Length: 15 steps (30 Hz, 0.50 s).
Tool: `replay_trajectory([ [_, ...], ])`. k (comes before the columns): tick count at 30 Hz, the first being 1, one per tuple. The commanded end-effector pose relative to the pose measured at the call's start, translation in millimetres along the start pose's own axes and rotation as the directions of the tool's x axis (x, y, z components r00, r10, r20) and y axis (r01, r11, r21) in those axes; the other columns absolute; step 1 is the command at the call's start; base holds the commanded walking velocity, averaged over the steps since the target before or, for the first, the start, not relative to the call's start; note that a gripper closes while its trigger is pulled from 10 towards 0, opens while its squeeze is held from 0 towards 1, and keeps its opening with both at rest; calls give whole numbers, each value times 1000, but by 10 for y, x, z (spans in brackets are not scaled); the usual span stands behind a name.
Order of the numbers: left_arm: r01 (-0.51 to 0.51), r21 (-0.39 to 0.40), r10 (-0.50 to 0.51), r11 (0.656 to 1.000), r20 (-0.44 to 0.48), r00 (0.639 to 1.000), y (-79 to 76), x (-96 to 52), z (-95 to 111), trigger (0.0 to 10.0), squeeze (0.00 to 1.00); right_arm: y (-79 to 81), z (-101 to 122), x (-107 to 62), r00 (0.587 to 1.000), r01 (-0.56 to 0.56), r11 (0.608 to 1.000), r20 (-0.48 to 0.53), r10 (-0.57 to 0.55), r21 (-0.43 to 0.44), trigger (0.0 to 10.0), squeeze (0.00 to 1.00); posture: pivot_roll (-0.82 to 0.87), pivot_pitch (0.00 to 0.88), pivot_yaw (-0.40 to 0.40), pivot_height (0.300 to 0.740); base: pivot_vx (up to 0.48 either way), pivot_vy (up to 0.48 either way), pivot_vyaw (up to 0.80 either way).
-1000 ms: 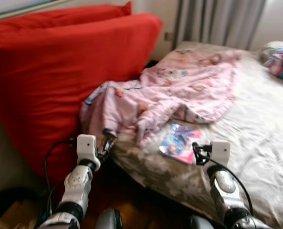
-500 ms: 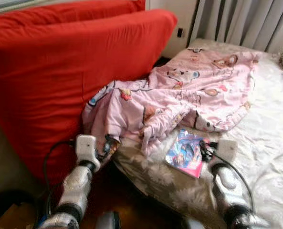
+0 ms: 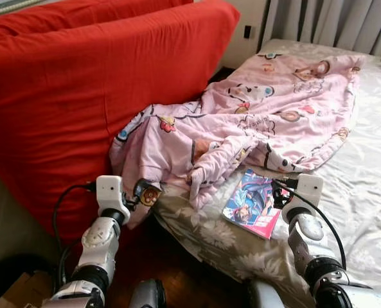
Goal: Clean up the room
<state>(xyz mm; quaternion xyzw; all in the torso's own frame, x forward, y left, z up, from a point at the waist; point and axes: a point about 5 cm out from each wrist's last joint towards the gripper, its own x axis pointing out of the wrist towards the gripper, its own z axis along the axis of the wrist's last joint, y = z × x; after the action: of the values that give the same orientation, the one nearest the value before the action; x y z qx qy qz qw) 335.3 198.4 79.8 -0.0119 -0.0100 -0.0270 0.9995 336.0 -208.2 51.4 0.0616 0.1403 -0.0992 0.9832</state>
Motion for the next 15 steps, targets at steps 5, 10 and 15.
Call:
replay_trajectory([
  [5, -81, -14, 81, 997, 43, 996, 198, -6, 112, 10000, 0, -21, -46, 0, 999, 18, 999, -47, -17, 30, 10000, 0, 59, 207, 44, 595, 0, 0, 0],
  [10, -73, -13, 73, 997, 73, 995, 203, -82, 115, 10000, 0, 16, -189, -47, 995, 10, 999, -95, -5, 49, 10000, 0, 76, 278, 39, 595, 0, 0, 0],
  [15, -58, -31, 61, 998, 113, 992, 110, -115, 162, 10000, 0, 32, -281, -79, 992, 3, 994, -127, 10, 106, 10000, 0, 99, 315, 32, 595, 0, 0, 0],
])
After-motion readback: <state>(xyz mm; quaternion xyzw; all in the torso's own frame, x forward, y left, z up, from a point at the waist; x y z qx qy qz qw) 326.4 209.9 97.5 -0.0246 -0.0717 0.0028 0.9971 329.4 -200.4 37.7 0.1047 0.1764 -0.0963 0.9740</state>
